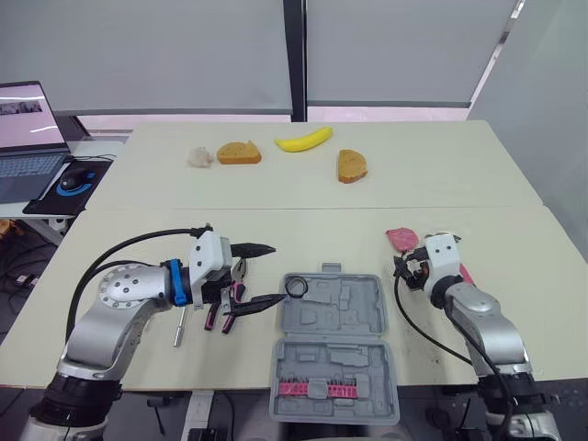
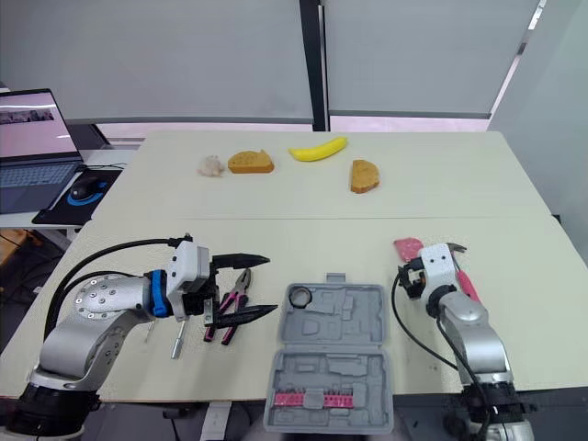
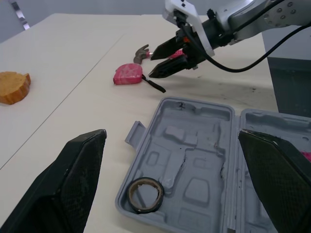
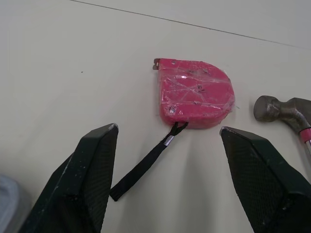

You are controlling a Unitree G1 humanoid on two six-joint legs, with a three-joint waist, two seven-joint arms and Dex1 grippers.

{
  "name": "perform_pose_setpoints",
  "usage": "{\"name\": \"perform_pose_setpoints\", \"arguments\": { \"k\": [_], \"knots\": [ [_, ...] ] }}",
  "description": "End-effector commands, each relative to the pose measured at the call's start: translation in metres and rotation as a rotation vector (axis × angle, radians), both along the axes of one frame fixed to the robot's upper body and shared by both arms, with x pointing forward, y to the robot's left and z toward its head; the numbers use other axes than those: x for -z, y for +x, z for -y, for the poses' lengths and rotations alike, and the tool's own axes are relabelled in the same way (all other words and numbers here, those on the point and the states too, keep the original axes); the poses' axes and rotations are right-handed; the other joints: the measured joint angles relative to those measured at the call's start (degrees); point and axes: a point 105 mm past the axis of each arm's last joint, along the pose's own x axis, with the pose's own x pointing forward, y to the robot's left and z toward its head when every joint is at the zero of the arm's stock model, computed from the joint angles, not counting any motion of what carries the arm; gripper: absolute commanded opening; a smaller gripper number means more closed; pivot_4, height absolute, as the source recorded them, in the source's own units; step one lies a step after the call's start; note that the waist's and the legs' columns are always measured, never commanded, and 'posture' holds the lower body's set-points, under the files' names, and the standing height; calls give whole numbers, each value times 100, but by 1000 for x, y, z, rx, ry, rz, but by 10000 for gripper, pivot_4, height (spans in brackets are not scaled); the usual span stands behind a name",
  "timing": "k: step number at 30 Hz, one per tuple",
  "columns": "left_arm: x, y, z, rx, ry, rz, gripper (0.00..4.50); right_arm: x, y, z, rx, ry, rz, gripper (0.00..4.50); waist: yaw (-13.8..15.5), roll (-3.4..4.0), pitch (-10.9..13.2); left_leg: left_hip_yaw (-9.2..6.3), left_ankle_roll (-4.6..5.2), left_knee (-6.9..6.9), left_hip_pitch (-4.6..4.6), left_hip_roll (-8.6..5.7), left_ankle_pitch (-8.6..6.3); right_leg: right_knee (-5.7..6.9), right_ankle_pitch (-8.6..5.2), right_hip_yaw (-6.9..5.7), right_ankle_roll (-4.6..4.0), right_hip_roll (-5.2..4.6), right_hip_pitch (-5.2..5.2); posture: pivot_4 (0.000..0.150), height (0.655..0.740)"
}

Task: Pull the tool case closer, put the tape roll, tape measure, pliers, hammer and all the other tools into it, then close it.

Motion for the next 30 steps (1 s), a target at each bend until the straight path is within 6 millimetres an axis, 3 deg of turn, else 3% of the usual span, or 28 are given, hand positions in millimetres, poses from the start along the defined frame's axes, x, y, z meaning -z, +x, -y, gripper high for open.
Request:
{"name": "perform_pose_setpoints", "arguments": {
  "k": [1, 6, 19, 23, 30],
  "knots": [
    [-6, -2, 8, 29, -2, 31, 45000, -3, 10, 4, 53, 15, 9, 35611, -32, 0, 0, 1, 0, 0, 0, 0, 1, 2, 0, 1, 0, 0, 0, 1500, 7400],
    [-7, -2, 12, 33, -6, 38, 45000, 8, 15, -6, 57, 34, -22, 35611, -86, 0, 0, -2, -2, 0, 1, 0, 2, 7, 0, 0, 0, 1, 1, 1500, 7400],
    [-5, 2, 6, 19, 4, 43, 45000, 11, 21, -13, 34, 60, -27, 7918, -108, 1, -1, 0, -2, 2, 3, 1, 2, 19, 0, 2, 0, 4, -1, 1500, 7400],
    [-4, 3, 7, 22, 2, 45, 45000, 10, 22, -13, 19, 54, -21, 1193, -109, 1, -1, 0, -2, 2, 3, 1, 2, 22, 0, 3, 0, 4, -2, 1500, 7400],
    [0, -2, 11, 38, 6, 51, 45000, 6, 15, -3, 6, 44, -14, 83, -105, 1, 0, 1, -2, 2, 3, 1, 2, 22, 0, 3, 0, 4, -3, 1500, 7400]
  ]
}}
